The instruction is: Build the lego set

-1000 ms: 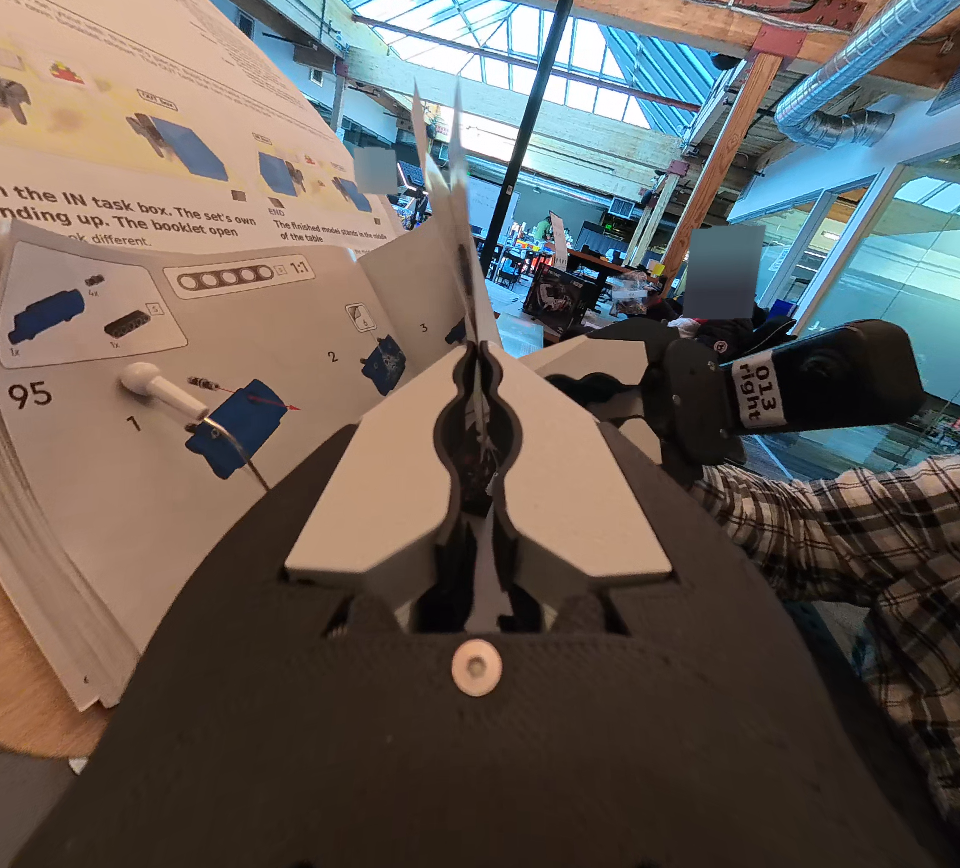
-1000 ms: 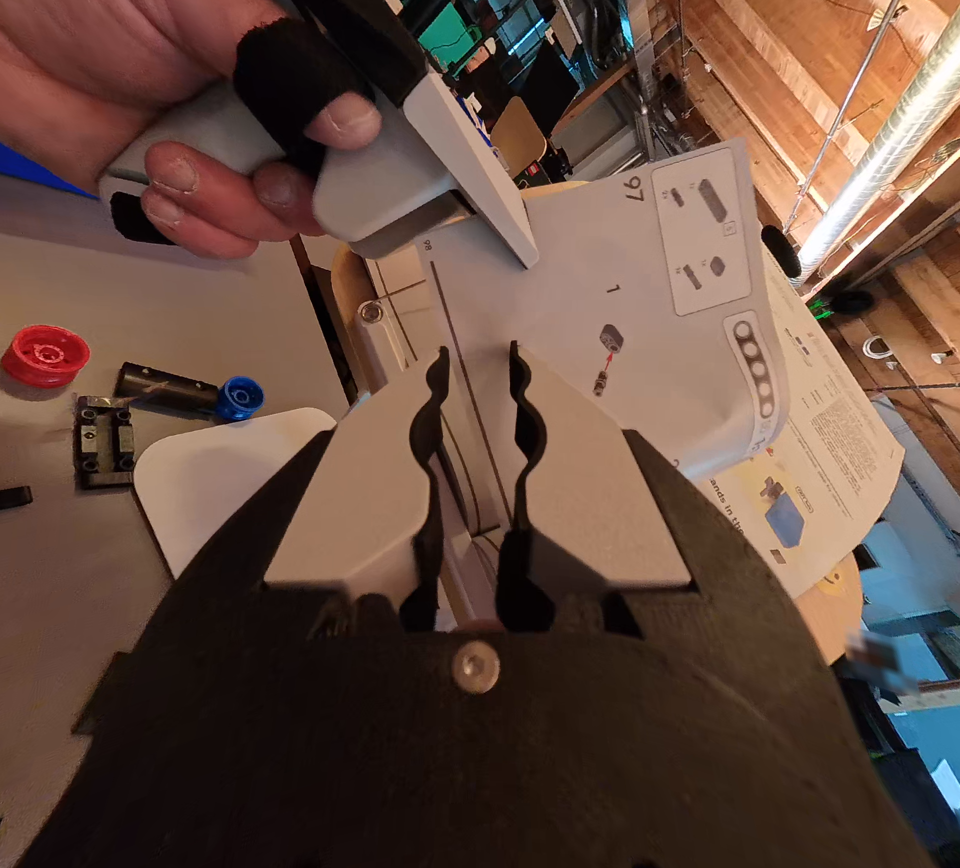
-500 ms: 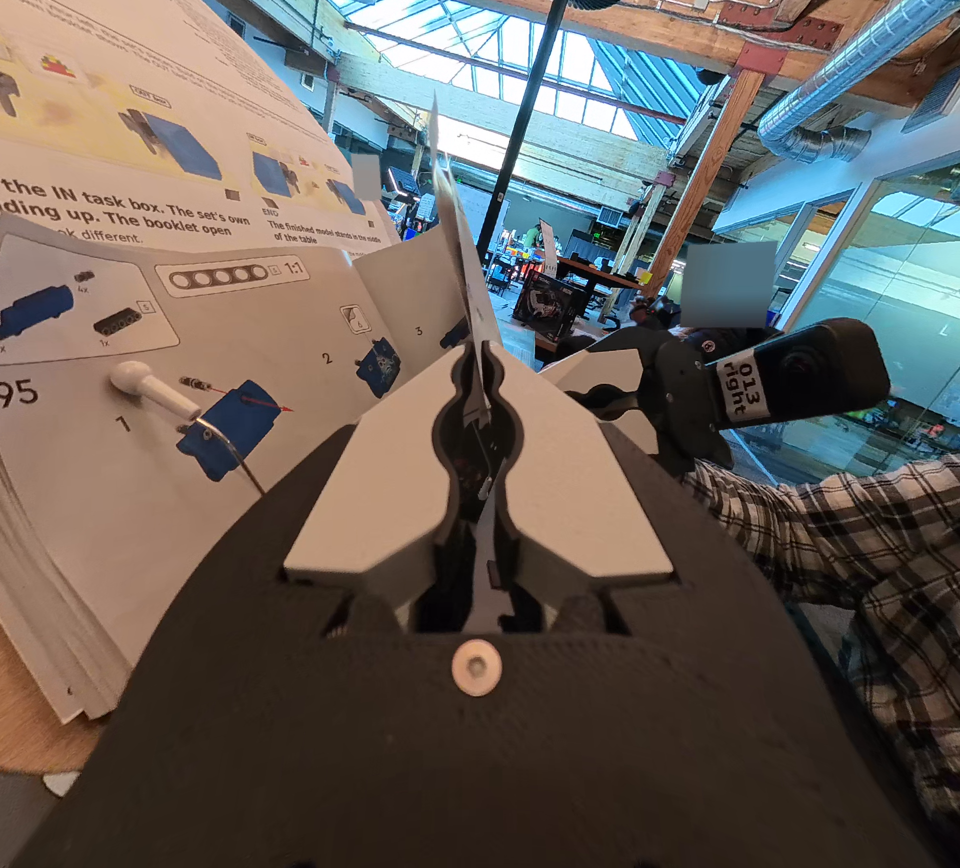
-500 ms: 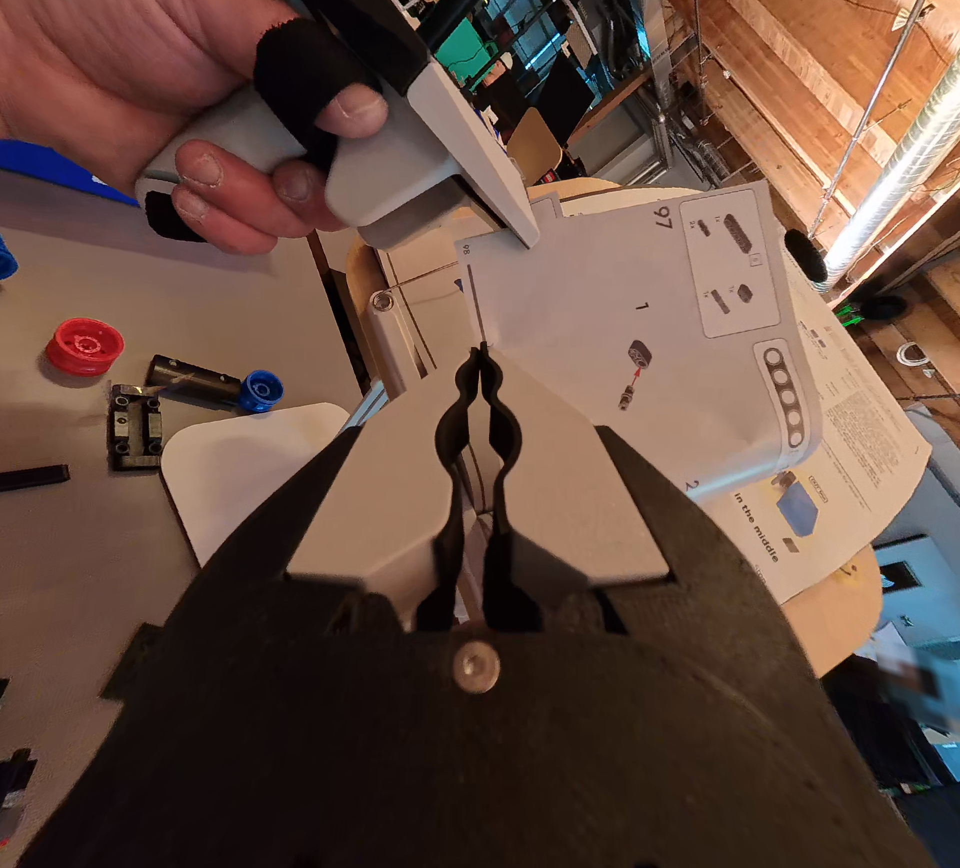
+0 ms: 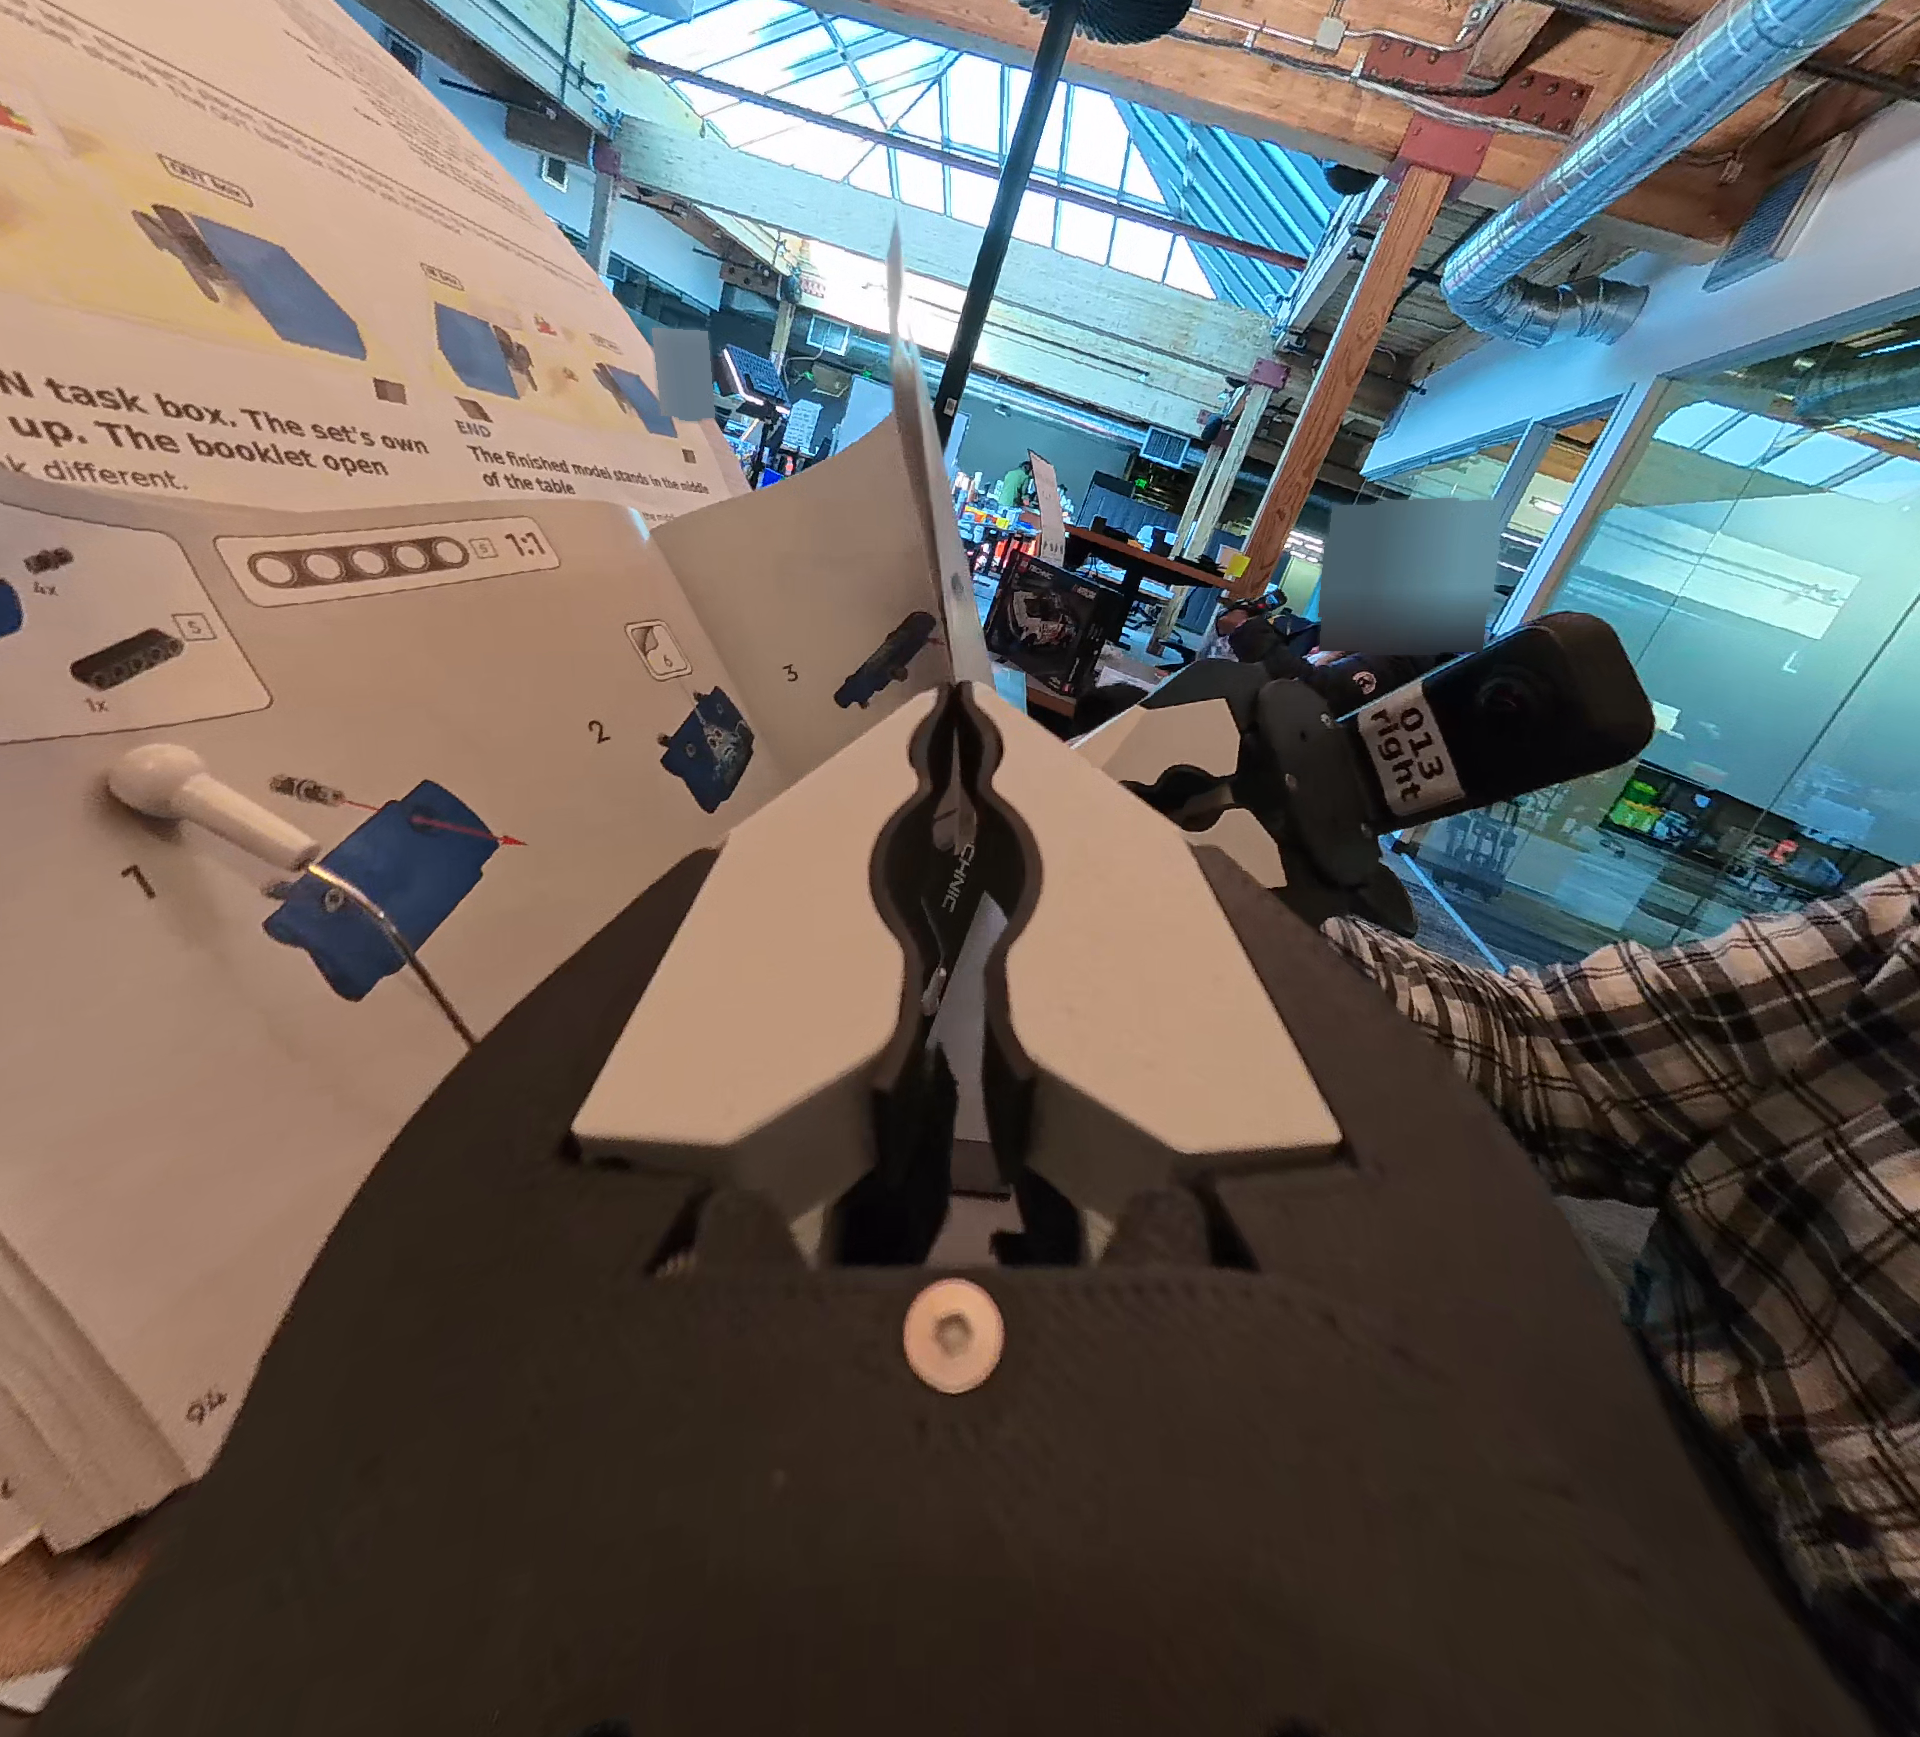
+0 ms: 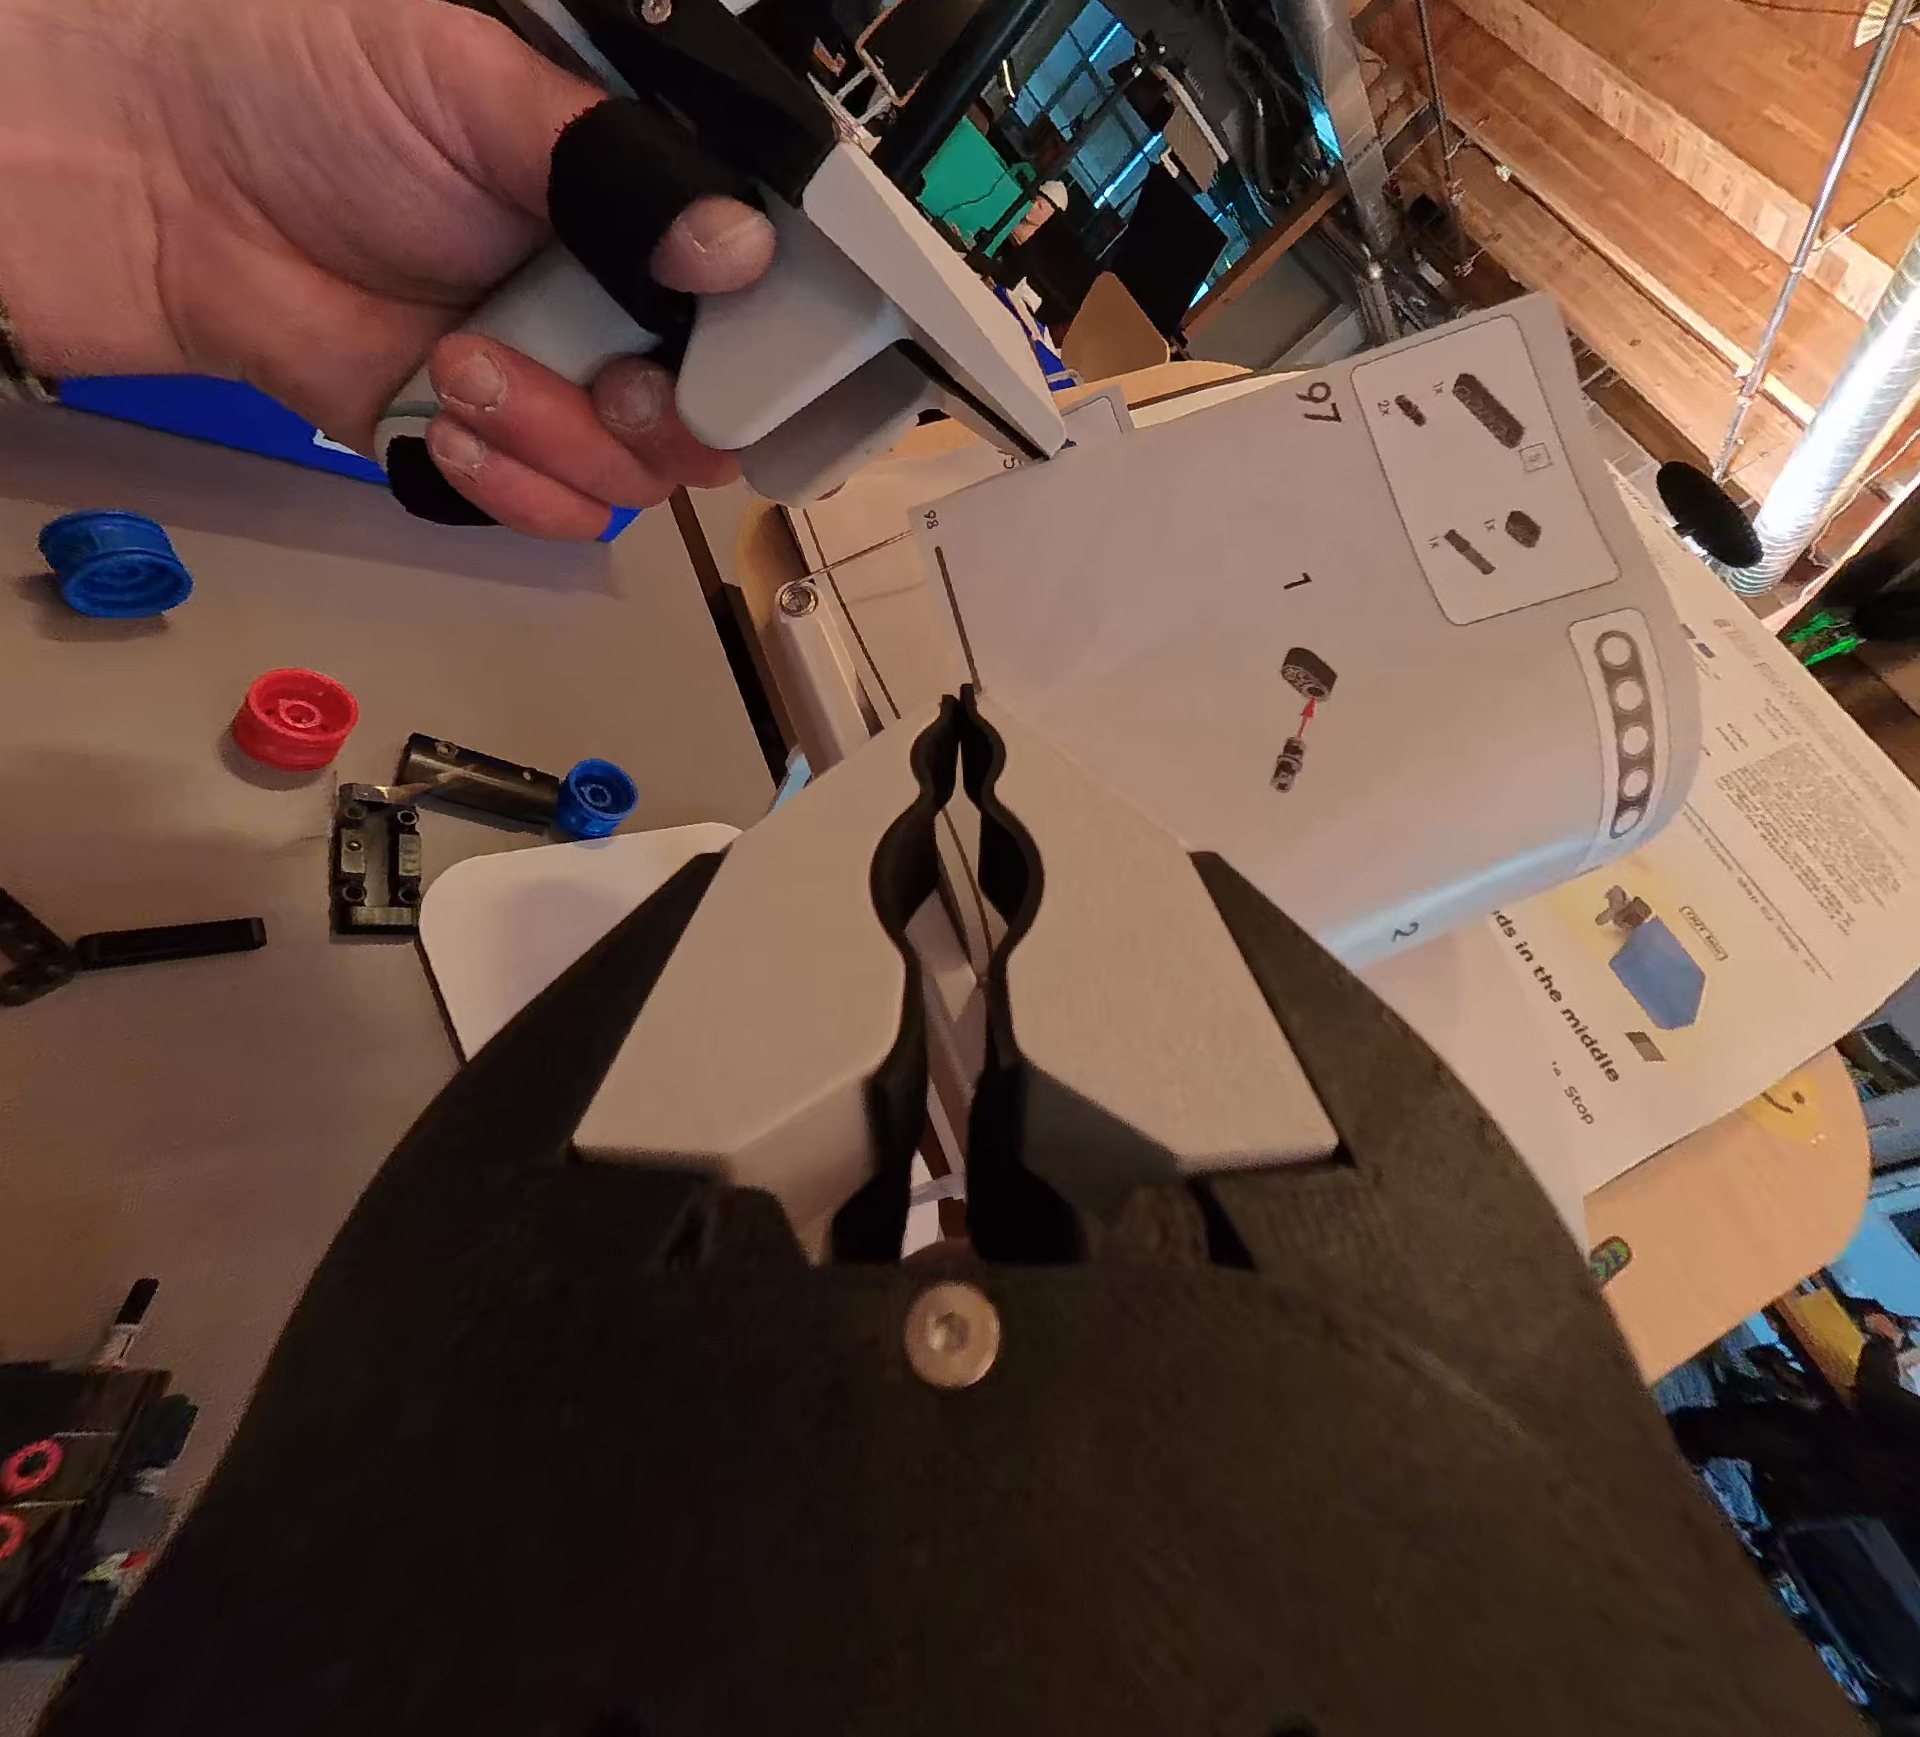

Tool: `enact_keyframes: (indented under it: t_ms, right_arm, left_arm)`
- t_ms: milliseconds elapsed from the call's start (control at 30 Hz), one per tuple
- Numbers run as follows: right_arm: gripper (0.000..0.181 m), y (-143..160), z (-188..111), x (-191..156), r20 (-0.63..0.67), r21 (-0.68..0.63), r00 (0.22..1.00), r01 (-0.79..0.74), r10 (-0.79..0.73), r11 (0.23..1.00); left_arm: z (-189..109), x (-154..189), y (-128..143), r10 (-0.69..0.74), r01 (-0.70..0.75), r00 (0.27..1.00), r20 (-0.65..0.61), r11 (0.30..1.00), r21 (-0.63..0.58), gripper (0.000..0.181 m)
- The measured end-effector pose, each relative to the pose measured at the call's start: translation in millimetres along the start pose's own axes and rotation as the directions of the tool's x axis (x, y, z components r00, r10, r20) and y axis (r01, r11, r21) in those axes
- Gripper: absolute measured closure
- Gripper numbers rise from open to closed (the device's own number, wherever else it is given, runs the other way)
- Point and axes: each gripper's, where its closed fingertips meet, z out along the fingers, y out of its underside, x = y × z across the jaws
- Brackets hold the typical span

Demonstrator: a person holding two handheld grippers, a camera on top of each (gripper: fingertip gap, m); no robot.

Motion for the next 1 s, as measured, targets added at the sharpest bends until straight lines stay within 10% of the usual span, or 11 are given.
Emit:
enact_keyframes:
  t_ms: [1000]
  right_arm:
    - [0.180, 45.7, -41.2, 58.6, -0.166, -0.128, 0.985, -0.074, 0.052, 0.989]
  left_arm:
    - [7.1, -1.6, -1.0, 0.026, -0.026, 0.999, 0.020, 1.000, 0.016, 0.181]
